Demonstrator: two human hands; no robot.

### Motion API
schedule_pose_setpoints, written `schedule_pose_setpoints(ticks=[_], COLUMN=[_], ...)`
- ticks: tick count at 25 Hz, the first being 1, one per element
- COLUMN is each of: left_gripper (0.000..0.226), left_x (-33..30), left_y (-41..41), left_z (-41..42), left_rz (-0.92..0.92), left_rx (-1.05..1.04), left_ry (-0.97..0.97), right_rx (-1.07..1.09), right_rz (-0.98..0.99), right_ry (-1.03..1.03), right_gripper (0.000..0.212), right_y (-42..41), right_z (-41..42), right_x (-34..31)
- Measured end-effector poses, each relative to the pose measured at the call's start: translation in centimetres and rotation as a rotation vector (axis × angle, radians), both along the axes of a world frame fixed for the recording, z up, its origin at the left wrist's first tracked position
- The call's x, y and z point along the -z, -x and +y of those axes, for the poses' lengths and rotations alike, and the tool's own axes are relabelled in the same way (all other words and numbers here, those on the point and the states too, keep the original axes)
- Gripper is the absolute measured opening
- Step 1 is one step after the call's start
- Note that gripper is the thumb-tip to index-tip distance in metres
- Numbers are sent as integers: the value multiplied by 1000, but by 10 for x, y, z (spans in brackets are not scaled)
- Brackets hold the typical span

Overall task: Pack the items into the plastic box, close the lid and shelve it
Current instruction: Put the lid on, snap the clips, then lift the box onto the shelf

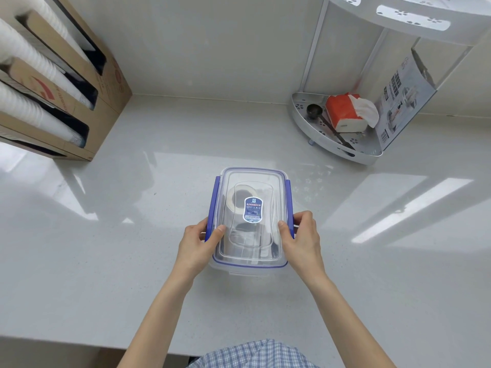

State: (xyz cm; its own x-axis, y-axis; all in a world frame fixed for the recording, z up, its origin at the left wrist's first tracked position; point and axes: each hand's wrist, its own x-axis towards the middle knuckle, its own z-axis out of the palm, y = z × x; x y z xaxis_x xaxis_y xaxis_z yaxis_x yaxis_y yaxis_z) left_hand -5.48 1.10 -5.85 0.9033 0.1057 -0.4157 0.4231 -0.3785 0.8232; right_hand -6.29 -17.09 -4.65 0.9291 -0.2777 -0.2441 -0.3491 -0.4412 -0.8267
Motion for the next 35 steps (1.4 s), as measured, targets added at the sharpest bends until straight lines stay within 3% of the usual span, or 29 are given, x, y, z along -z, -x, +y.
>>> schedule_pose_setpoints(ticks=[3, 5, 8, 11, 14, 17, 23, 35], left_gripper=[23, 14, 26, 36, 40, 40, 27, 35], left_x=[-1, -3, -1, -3, -3, -1, -3, -53], left_y=[4, 5, 8, 7, 3, 2, 6, -10], left_z=[-6, -13, -19, -16, -8, -2, -5, -28], left_rz=[-77, -160, -219, -150, -15, 72, 75, -95], left_rx=[-34, -43, -57, -100, -120, -116, -118, -24], left_ry=[-11, -128, -201, -63, 147, 250, 273, 290], right_rx=[5, 3, 11, 44, 43, -32, -47, -67], right_rz=[-15, -12, -7, 16, 159, 245, 172, -23], right_ry=[1, 7, 2, -87, -207, -189, -190, -297], right_gripper=[15, 15, 15, 20, 49, 60, 41, 27], right_y=[1, -1, 0, 0, 3, 13, 19, 3], right_z=[1, 2, 3, -1, -9, -12, -17, -52], right_x=[-1, -1, -1, -1, 0, 2, 1, -38])
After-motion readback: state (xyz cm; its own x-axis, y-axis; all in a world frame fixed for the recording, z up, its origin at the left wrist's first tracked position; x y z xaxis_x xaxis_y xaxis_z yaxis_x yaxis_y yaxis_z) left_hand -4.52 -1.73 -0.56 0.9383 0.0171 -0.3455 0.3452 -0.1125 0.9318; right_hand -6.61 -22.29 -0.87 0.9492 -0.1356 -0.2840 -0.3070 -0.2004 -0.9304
